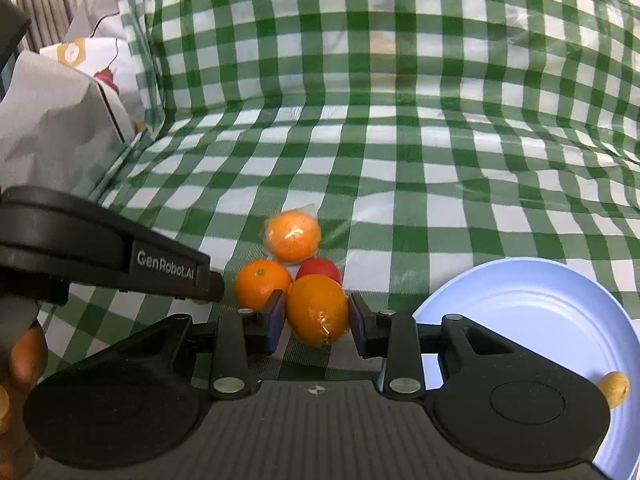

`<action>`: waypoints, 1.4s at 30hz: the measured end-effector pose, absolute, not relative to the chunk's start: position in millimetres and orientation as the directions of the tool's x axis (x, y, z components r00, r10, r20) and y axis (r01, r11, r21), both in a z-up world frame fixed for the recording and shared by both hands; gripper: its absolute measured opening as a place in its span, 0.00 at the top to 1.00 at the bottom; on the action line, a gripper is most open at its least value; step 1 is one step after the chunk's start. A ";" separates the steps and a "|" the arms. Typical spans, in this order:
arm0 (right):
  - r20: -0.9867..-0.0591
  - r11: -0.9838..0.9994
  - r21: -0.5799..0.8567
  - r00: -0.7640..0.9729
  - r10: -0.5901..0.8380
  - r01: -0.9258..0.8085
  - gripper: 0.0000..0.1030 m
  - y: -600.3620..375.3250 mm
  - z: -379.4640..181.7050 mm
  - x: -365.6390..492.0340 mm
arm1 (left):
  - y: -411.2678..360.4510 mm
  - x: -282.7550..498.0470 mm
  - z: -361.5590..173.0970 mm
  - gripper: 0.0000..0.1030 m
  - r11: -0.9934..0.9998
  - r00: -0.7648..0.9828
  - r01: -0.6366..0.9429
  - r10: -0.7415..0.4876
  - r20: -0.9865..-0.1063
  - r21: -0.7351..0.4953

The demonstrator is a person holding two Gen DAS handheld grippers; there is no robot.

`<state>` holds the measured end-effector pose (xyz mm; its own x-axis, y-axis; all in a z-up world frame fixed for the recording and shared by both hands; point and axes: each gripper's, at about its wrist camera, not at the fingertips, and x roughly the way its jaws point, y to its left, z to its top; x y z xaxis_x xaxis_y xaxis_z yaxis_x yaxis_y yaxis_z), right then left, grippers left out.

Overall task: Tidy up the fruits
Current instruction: 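Grasp the bagged orange with the right gripper while the left gripper grasps a lemon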

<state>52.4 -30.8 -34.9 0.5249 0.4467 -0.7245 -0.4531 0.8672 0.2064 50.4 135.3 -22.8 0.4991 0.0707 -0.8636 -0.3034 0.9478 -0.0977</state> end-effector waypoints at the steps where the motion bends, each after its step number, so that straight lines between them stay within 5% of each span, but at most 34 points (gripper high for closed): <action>1: -0.720 0.869 0.207 0.531 0.447 -0.450 0.65 -31.5 -34.2 52.6 | 135.0 50.6 -22.2 0.76 0.948 0.501 -0.304 0.072 -0.862 -0.098; 42: -0.657 0.893 0.181 0.625 0.422 -0.412 0.65 -52.1 -16.9 49.4 | 129.9 46.6 -14.6 0.76 0.951 0.530 -0.299 0.094 -0.843 -0.082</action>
<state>49.4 -52.1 -16.9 0.6248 0.4218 -0.6571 -0.4122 0.8929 0.1813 46.6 129.9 -14.6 0.5297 0.0941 -0.8430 -0.2987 0.9509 -0.0815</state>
